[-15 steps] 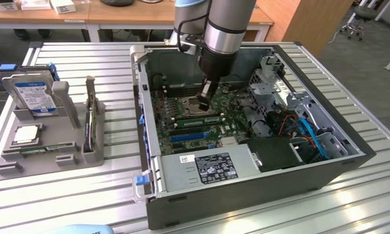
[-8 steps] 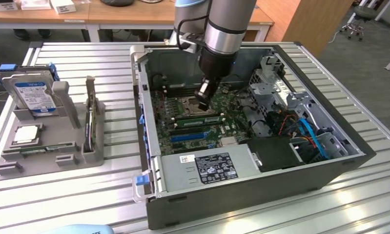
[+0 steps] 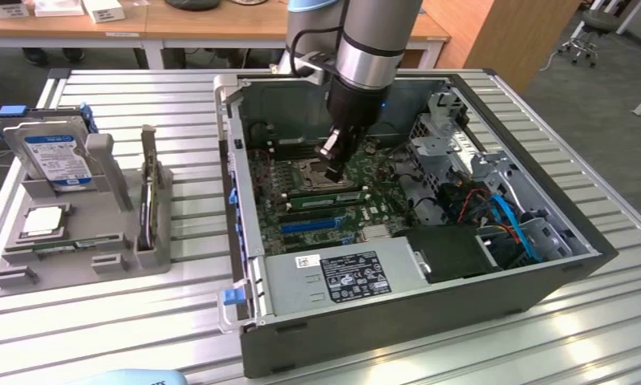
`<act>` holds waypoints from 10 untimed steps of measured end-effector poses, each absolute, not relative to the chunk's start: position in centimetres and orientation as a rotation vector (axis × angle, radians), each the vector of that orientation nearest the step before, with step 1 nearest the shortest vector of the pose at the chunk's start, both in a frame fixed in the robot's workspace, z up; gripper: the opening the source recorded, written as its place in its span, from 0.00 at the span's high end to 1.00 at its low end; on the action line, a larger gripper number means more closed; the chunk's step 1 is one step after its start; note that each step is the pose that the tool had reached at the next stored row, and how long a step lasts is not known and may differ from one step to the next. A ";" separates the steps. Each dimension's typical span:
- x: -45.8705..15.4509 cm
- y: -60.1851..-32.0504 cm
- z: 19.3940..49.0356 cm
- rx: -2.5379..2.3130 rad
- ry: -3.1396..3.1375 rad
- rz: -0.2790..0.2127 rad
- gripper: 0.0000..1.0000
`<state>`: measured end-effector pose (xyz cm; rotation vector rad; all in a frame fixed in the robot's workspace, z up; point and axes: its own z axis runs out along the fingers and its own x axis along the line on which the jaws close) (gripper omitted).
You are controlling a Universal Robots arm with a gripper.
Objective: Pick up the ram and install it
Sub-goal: 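Press down the ram until it locks into place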
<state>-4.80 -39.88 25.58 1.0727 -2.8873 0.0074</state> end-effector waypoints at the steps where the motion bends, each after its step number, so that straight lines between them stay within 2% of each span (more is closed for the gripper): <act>1: -4.8 -39.9 25.6 1.049 -2.896 0.007 0.90; 10: -4.8 -39.9 25.6 0.830 -2.966 0.000 0.90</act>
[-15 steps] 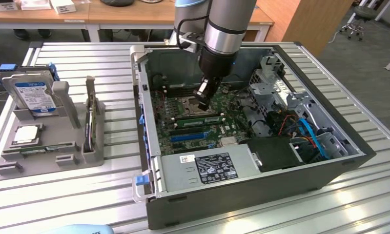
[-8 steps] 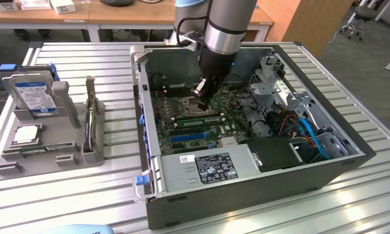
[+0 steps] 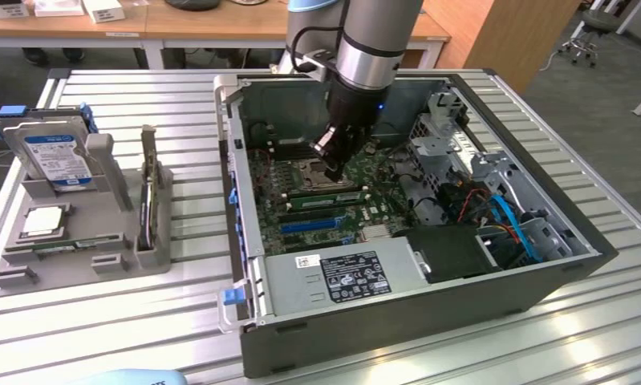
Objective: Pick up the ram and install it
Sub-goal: 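Press down the ram until it locks into place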
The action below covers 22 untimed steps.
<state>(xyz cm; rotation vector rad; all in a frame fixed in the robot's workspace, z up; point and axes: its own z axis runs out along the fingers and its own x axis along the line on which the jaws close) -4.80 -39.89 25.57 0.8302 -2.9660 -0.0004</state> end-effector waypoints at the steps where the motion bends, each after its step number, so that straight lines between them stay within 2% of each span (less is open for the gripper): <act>1: -4.8 -39.9 25.6 0.805 -2.973 -0.001 0.90; 22: -4.8 -39.9 25.4 0.242 -3.072 -0.019 0.90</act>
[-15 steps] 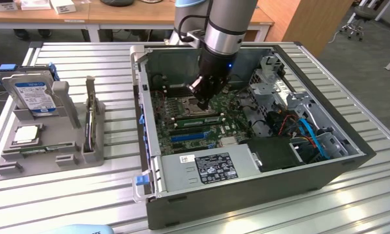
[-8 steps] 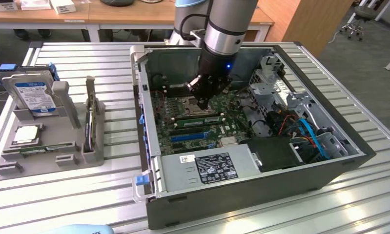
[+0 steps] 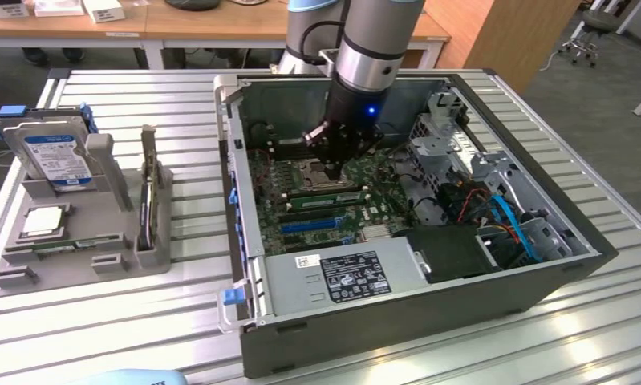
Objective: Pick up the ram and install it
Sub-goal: 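Press down the ram until it locks into place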
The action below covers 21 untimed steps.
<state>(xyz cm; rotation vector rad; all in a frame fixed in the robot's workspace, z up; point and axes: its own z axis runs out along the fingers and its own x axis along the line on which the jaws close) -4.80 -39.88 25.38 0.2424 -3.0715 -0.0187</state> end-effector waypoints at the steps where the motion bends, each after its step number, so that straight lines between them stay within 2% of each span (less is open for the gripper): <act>1: -4.8 -39.9 25.4 0.215 -3.074 -0.020 0.90; 21: -4.9 -39.9 25.3 0.173 -3.124 -0.015 0.90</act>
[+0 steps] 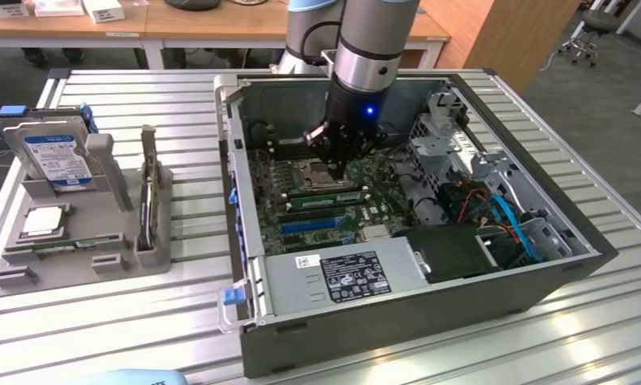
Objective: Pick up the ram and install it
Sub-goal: 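Press down the ram until it locks into place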
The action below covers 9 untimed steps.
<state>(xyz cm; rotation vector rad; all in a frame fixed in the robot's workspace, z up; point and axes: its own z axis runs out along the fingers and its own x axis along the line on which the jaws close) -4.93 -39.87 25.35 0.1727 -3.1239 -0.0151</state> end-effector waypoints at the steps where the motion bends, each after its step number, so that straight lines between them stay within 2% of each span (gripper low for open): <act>1: -4.9 -39.9 25.3 0.173 -3.126 -0.013 0.90; 9: -4.9 -39.9 25.3 0.173 -3.135 -0.006 0.90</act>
